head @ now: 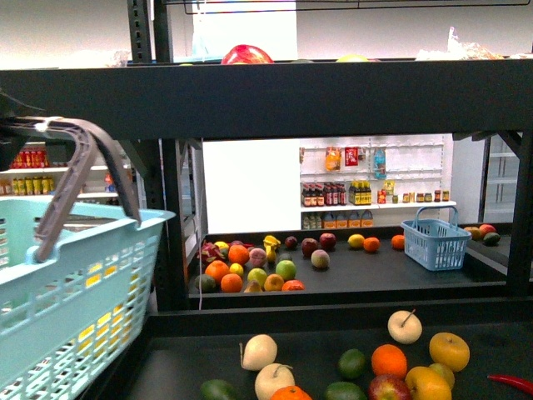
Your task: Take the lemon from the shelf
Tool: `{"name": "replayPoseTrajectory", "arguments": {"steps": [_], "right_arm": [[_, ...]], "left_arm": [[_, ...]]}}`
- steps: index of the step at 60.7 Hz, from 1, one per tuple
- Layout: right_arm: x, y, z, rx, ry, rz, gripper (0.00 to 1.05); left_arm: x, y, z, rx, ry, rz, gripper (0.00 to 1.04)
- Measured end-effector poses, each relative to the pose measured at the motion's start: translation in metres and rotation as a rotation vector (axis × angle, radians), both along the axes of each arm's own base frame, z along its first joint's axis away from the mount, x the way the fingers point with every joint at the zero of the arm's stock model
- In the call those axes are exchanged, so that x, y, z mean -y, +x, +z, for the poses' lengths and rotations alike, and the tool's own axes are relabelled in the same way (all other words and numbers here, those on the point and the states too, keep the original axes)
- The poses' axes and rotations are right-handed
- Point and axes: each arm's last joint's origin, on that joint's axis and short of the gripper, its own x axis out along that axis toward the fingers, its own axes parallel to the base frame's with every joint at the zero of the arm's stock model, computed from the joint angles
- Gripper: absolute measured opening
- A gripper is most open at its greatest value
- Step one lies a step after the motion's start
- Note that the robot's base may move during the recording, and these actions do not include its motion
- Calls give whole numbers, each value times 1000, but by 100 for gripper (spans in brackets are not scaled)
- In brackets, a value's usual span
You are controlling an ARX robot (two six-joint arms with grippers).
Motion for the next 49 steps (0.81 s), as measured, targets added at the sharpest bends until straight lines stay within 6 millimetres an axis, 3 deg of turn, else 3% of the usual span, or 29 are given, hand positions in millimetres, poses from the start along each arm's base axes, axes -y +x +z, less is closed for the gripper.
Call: {"name": "replayPoseTrajectory", "arguments": {"steps": [18, 37, 38, 39, 49], "right_arm": [[0, 0, 0, 0, 0, 0, 97], [0, 0, 0, 0, 0, 0, 97], [0, 0, 0, 0, 0, -1, 97], [0, 0, 0, 0, 0, -1, 97], [0, 0, 0, 0, 0, -3, 97]], "left_arm": [[-76, -5, -34, -4, -56, 107, 8], [-121, -16, -56, 46, -88, 160, 8], [-142, -19, -80, 36, -96, 174, 8], [-148, -20, -90, 16, -109, 174, 8], [-159, -22, -113, 28, -104, 128, 8]]}}
